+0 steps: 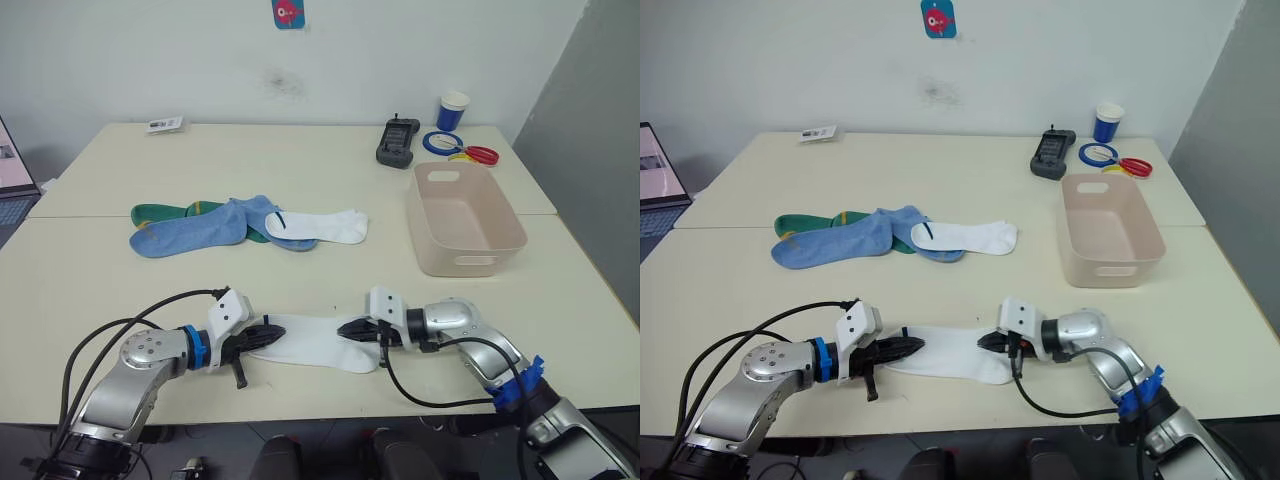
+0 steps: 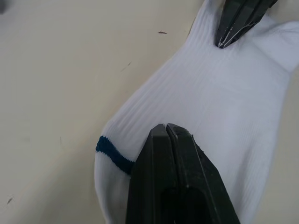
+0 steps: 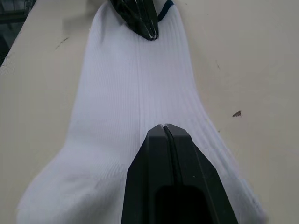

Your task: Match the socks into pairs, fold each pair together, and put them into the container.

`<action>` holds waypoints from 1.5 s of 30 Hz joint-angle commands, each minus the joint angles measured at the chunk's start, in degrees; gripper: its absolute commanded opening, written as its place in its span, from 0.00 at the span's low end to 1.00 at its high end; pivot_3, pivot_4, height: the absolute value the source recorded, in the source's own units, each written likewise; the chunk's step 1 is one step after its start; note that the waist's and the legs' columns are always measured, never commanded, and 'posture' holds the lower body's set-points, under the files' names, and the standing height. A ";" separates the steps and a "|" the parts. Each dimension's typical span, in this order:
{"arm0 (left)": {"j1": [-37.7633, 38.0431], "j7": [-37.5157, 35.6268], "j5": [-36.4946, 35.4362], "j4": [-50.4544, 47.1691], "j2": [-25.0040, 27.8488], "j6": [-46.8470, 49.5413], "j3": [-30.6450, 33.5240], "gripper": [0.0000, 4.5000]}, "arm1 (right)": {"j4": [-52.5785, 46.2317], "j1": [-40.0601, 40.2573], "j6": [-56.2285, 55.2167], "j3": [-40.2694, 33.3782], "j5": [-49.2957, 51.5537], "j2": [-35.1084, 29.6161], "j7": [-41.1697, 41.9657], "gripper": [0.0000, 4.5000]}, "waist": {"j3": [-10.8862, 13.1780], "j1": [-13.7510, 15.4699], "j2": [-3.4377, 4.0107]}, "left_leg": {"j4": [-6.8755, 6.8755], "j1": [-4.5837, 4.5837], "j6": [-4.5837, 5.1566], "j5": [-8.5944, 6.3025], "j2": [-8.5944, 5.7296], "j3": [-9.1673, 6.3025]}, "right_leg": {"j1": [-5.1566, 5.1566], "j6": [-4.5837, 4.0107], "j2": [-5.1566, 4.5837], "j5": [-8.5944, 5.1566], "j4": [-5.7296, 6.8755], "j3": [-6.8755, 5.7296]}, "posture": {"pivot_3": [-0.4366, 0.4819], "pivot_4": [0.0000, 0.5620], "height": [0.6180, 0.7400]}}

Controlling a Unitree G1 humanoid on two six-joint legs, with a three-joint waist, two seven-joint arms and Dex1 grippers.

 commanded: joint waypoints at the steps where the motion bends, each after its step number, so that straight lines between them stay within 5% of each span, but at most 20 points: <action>1: 1.75 0.63 -0.75 2.82 0.82 2.34 2.70 0.00 | -1.18 3.00 -0.58 -2.35 -0.43 -4.13 2.00 0.01 | -0.05 -0.04 0.00 | 0.00 0.04 0.00 0.00 0.00 0.02 | 0.02 0.00 0.00 0.00 0.00 0.02 | 0.48 0.27 1.00; 9: 3.38 0.31 -7.15 -0.94 -0.31 6.15 6.46 0.00 | -9.51 6.03 4.11 -8.70 5.79 -6.14 2.53 0.01 | -0.17 -0.18 0.00 | -0.03 0.13 0.00 0.00 0.03 0.06 | 0.08 0.00 0.00 0.00 0.01 0.04 | 0.48 0.27 1.00; 15: 3.92 6.96 -15.34 -4.30 -2.09 11.77 17.92 0.00 | -21.19 7.21 13.24 -17.77 12.27 -5.75 -4.47 0.01 | -0.14 -0.14 -0.02 | -0.01 0.01 0.00 0.00 0.06 -0.06 | 0.01 0.00 0.00 0.00 0.02 -0.04 | 0.48 0.27 1.00; 17: 4.36 10.61 -16.77 -4.06 -3.24 12.29 22.79 0.00 | -23.34 8.94 14.70 -21.10 12.42 -5.73 -8.11 0.09 | -0.14 -0.06 -0.02 | -0.01 -0.02 -0.01 0.00 0.03 -0.06 | 0.01 0.00 -0.03 0.00 -0.02 -0.04 | 0.48 0.27 1.00; 22: 8.18 16.27 -14.82 -1.50 -6.21 7.84 30.38 0.26 | -23.57 17.65 7.35 -25.55 6.10 -4.20 -17.03 0.45 | -0.15 0.03 -0.04 | -0.02 -0.02 -0.01 0.00 -0.01 -0.01 | 0.01 0.01 -0.09 -0.01 -0.06 0.00 | 0.48 0.27 1.00; 29: 13.79 20.09 -12.41 -3.09 -11.41 2.67 30.65 0.78 | -22.60 30.15 -2.46 -27.36 1.41 -0.02 -24.22 1.00 | -0.17 0.01 -0.06 | -0.02 0.01 -0.02 0.00 -0.01 0.00 | 0.02 0.01 -0.10 -0.01 -0.03 0.00 | 0.48 0.27 1.00; 32: 14.51 20.46 -11.62 -3.50 -11.97 1.79 29.54 0.99 | -23.42 30.37 -2.40 -26.47 1.34 1.20 -25.28 1.00 | -0.17 -0.20 -0.07 | -0.02 0.04 -0.02 0.00 0.02 0.05 | 0.02 0.00 -0.09 -0.01 -0.03 0.05 | 0.48 0.27 1.00; 39: 6.73 19.55 -11.79 -2.01 -8.80 5.22 26.51 1.00 | -26.02 21.01 5.00 -21.45 2.83 0.63 -22.61 1.00 | -0.17 -0.03 -0.07 | -0.03 0.04 -0.02 0.00 0.00 0.01 | 0.02 0.00 -0.04 -0.01 0.00 0.00 | 0.48 0.27 1.00; 45: -10.42 21.02 -7.13 5.86 -7.41 6.67 18.62 1.00 | -25.31 7.99 14.59 -16.21 2.31 1.97 -22.68 1.00 | -0.16 0.06 -0.09 | -0.01 0.00 -0.02 0.00 -0.07 -0.01 | 0.04 0.02 0.07 0.00 -0.01 -0.01 | 0.48 0.27 1.00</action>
